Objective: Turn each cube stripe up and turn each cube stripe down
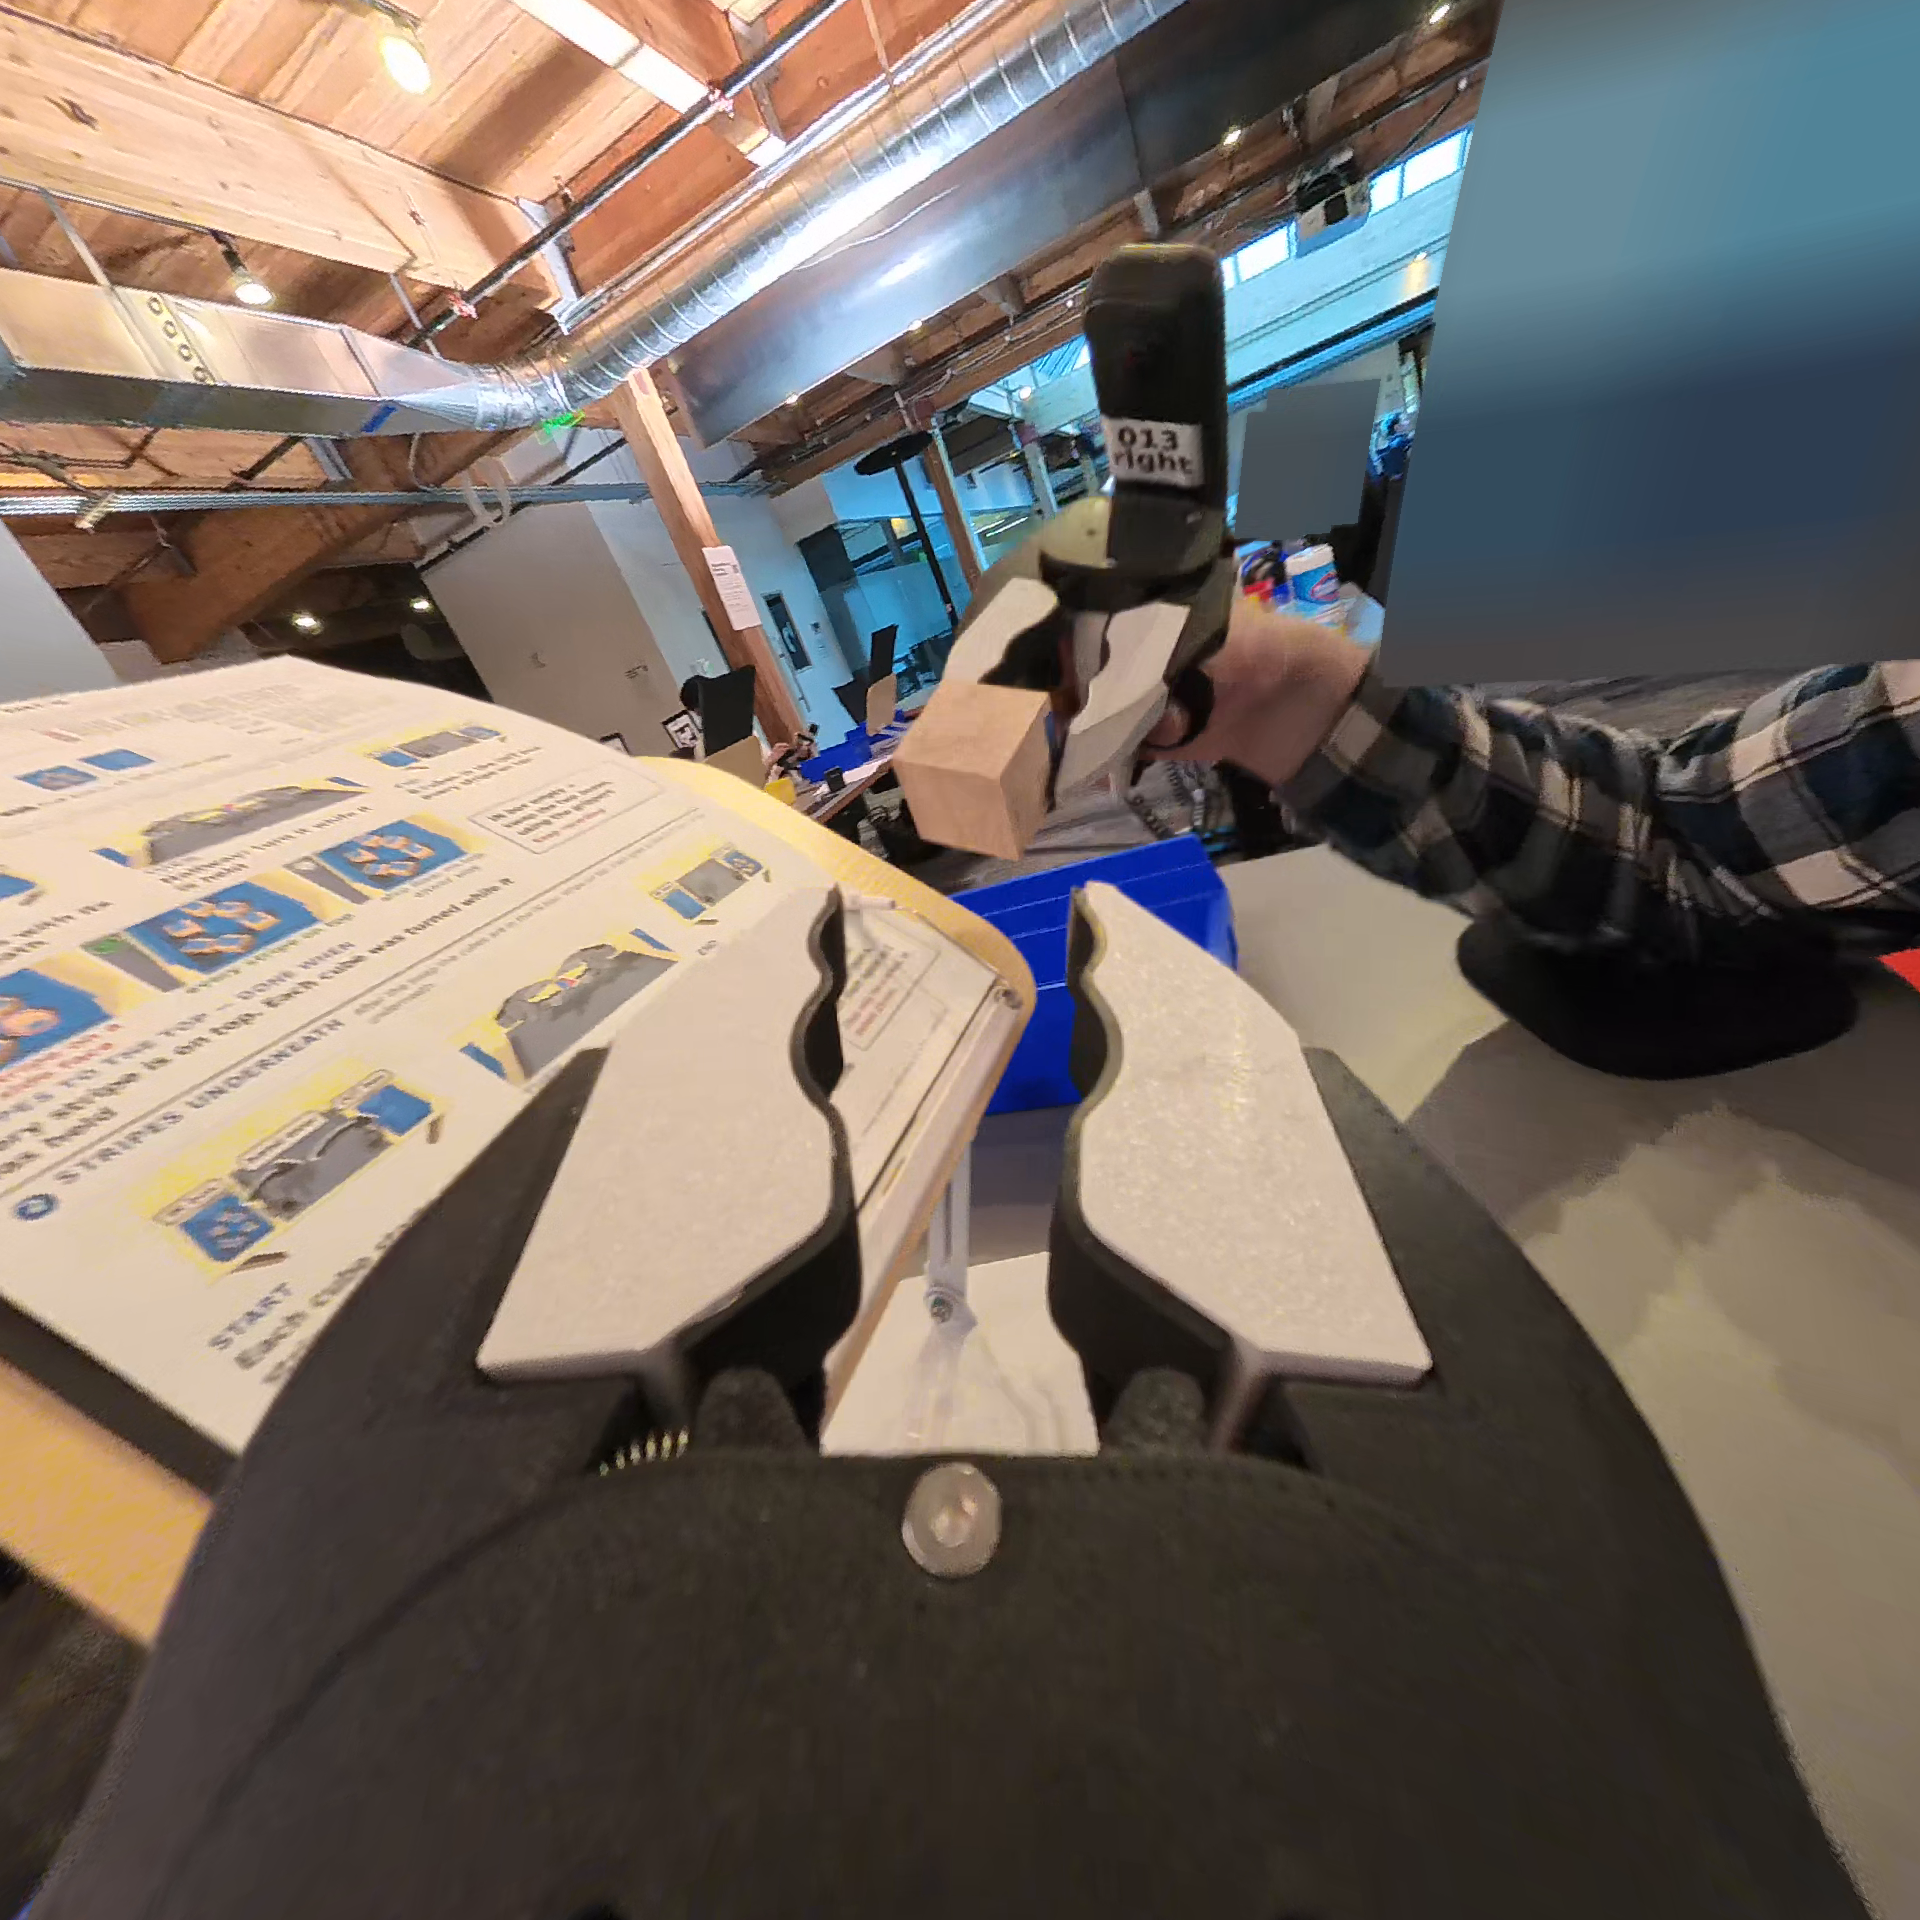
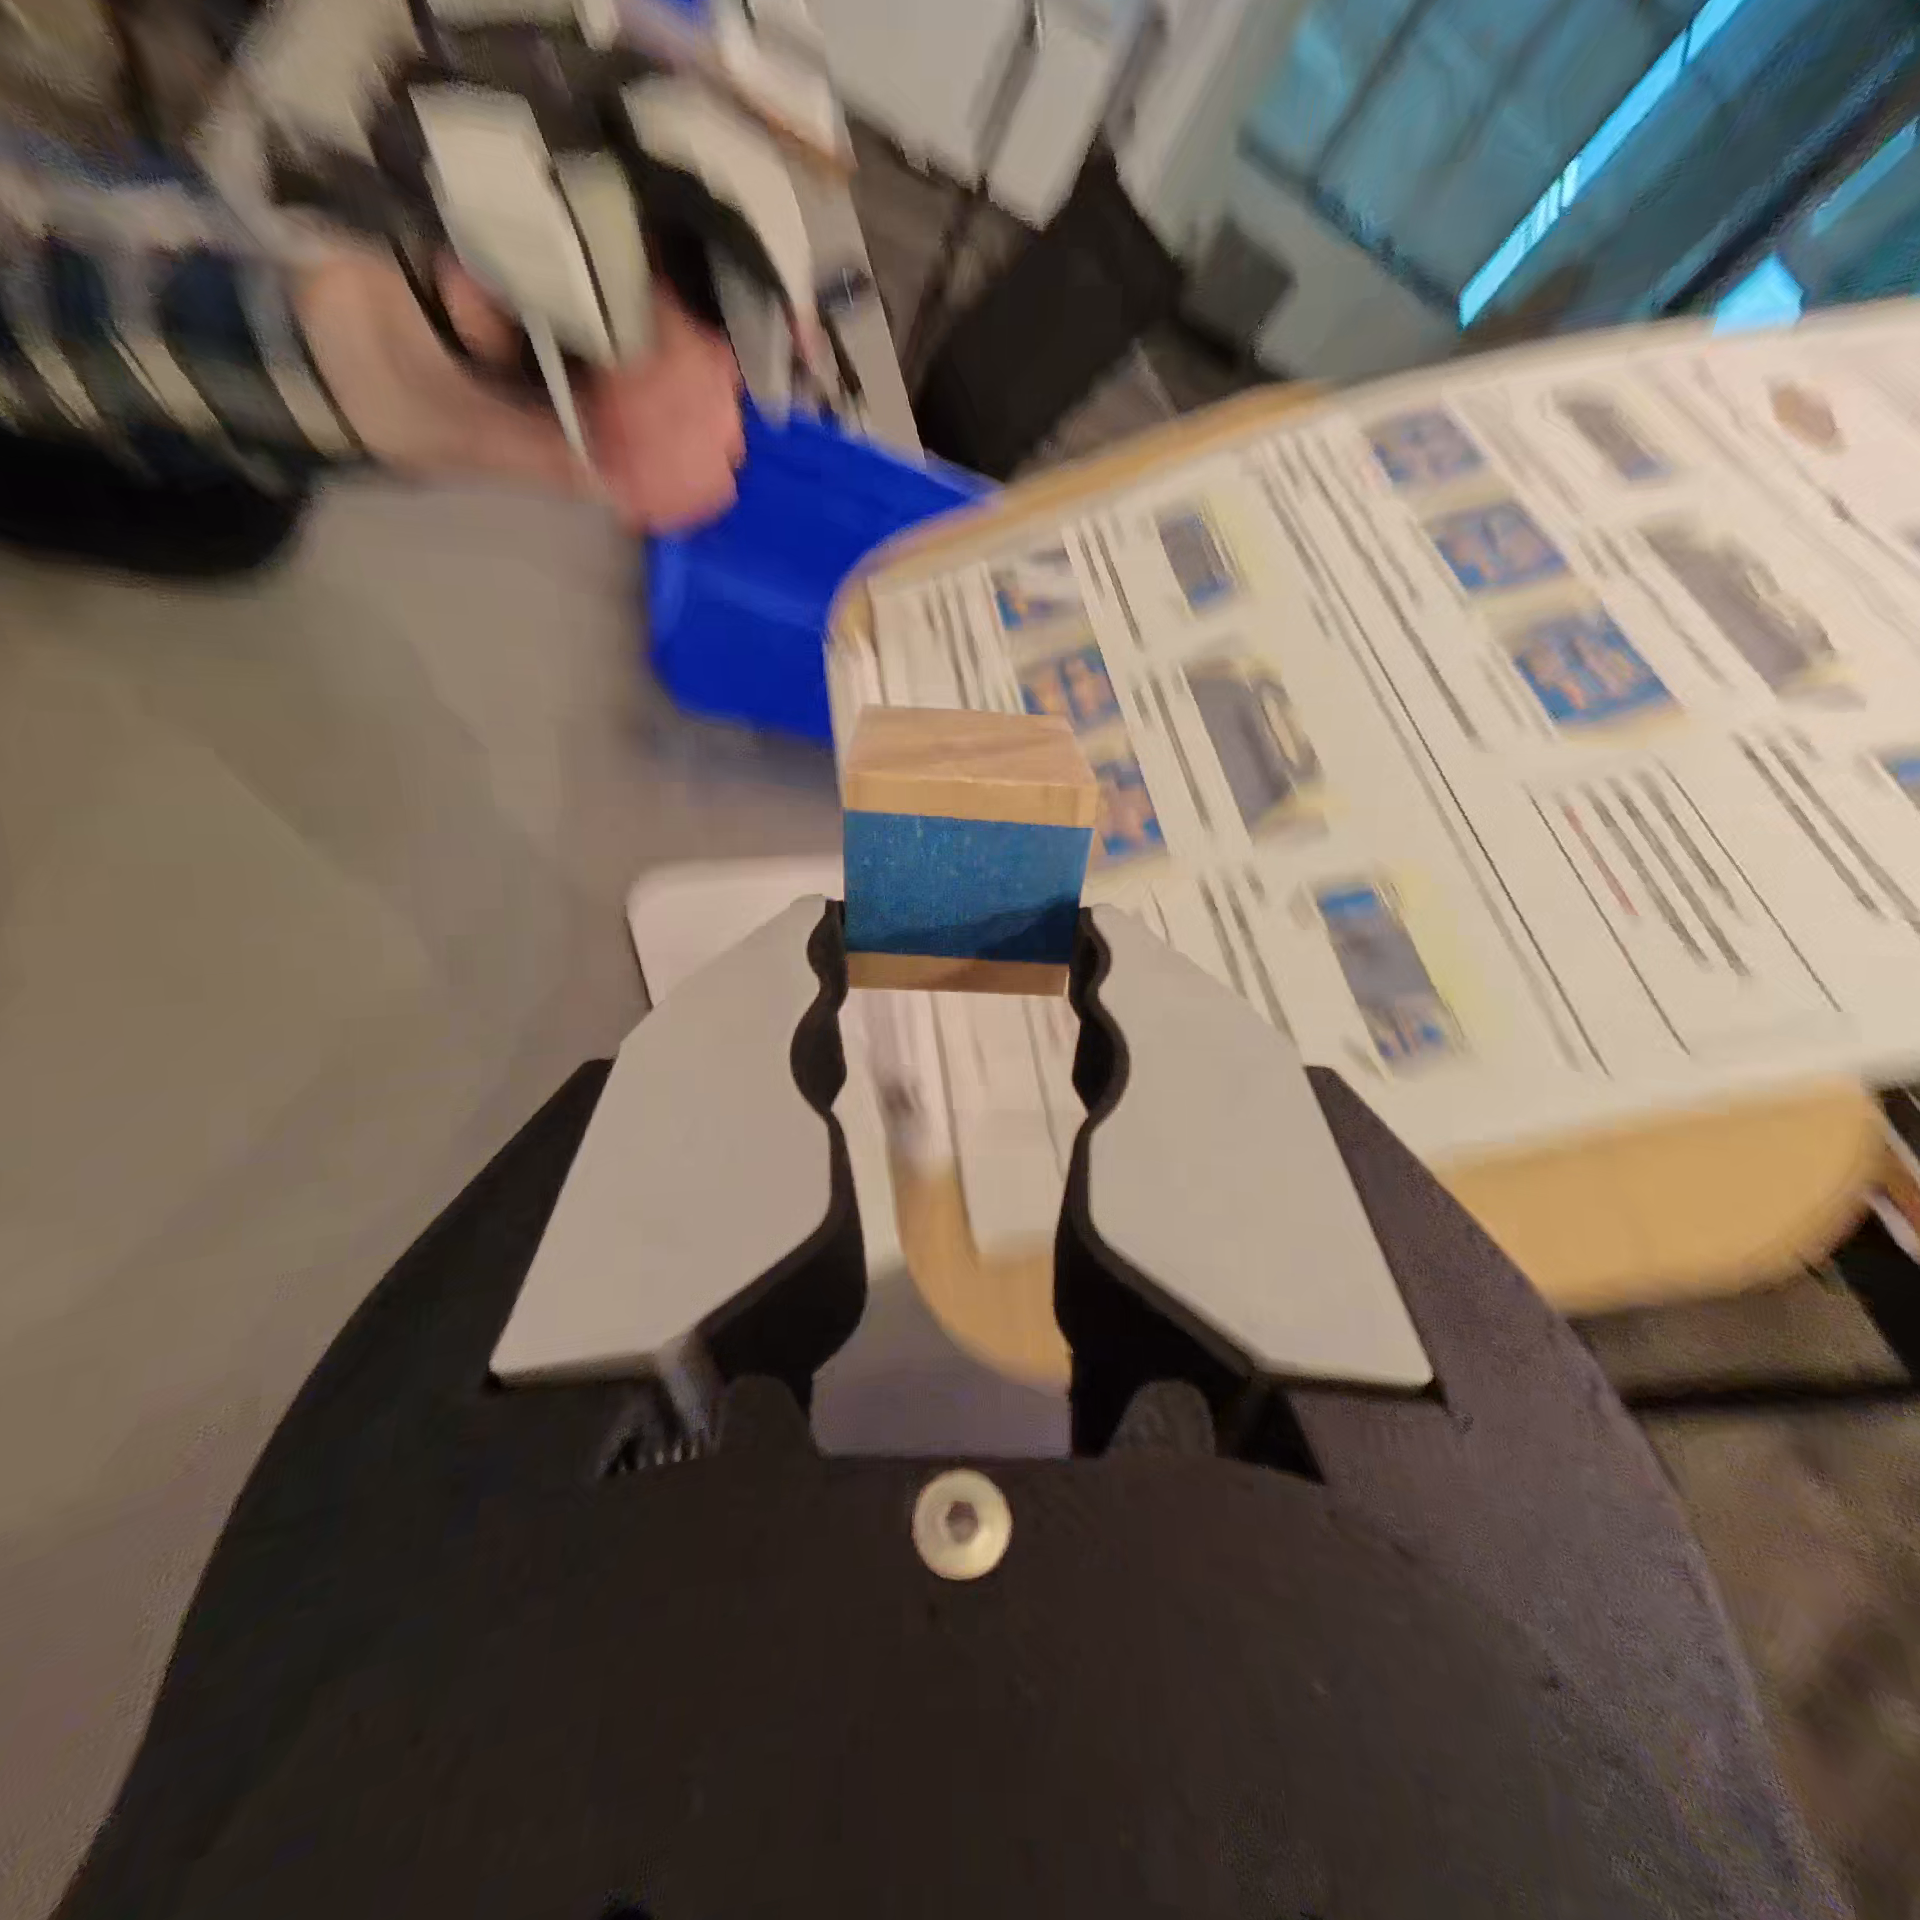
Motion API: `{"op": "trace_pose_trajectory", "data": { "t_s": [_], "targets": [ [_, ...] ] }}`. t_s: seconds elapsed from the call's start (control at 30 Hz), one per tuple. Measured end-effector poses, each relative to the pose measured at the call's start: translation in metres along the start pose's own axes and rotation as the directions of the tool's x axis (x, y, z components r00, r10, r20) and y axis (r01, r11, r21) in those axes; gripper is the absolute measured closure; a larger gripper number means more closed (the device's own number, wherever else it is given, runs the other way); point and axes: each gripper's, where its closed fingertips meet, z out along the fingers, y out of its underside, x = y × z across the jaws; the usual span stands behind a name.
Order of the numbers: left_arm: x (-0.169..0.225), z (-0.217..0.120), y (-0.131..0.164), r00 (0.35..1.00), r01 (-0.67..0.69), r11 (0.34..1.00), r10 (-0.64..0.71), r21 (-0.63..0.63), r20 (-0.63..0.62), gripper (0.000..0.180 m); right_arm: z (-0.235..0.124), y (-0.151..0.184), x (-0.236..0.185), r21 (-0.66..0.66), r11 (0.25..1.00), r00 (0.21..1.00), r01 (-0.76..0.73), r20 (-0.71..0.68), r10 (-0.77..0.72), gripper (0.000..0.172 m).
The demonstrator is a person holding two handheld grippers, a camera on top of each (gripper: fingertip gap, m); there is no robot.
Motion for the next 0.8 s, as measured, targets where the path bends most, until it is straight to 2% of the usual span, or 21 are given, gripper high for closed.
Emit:
{"op": "trace_pose_trajectory", "data": {
  "t_s": [0.1, 0.23, 0.4, 0.5, 0.63, 0.8],
  "targets": [
    [-0.006, -0.005, -0.004, 0.999, -0.033, 0.999, 0.034, -0.017, 0.028, 0.147, -0.051, 0.055, 0.034, -0.260, 0.965, 0.993, 0.038, -0.096, -0.065, 0.130],
    [-0.009, -0.007, -0.005, 0.998, -0.057, 0.998, 0.058, -0.040, 0.039, 0.149, -0.105, 0.140, 0.041, -0.567, 0.823, 0.995, 0.034, -0.057, -0.080, 0.130],
    [-0.008, -0.004, 0.001, 0.998, -0.048, 0.997, 0.051, -0.068, 0.035, 0.150, -0.124, 0.241, 0.010, -0.779, 0.622, 0.972, -0.077, 0.081, 0.221, 0.129],
    [-0.008, -0.004, 0.003, 0.998, -0.055, 0.995, 0.058, -0.079, 0.033, 0.150, -0.115, 0.269, -0.006, -0.826, 0.561, 0.940, -0.058, 0.145, 0.310, 0.129],
    [-0.011, -0.008, -0.001, 0.997, -0.070, 0.994, 0.073, -0.082, 0.039, 0.151, -0.104, 0.291, -0.023, -0.887, 0.462, 0.912, 0.016, 0.203, 0.357, 0.129],
    [-0.019, -0.017, -0.008, 0.994, -0.086, 0.993, 0.091, -0.077, 0.057, 0.153, -0.102, 0.311, -0.033, -0.939, 0.342, 0.891, 0.027, 0.178, 0.418, 0.129]
  ]
}}
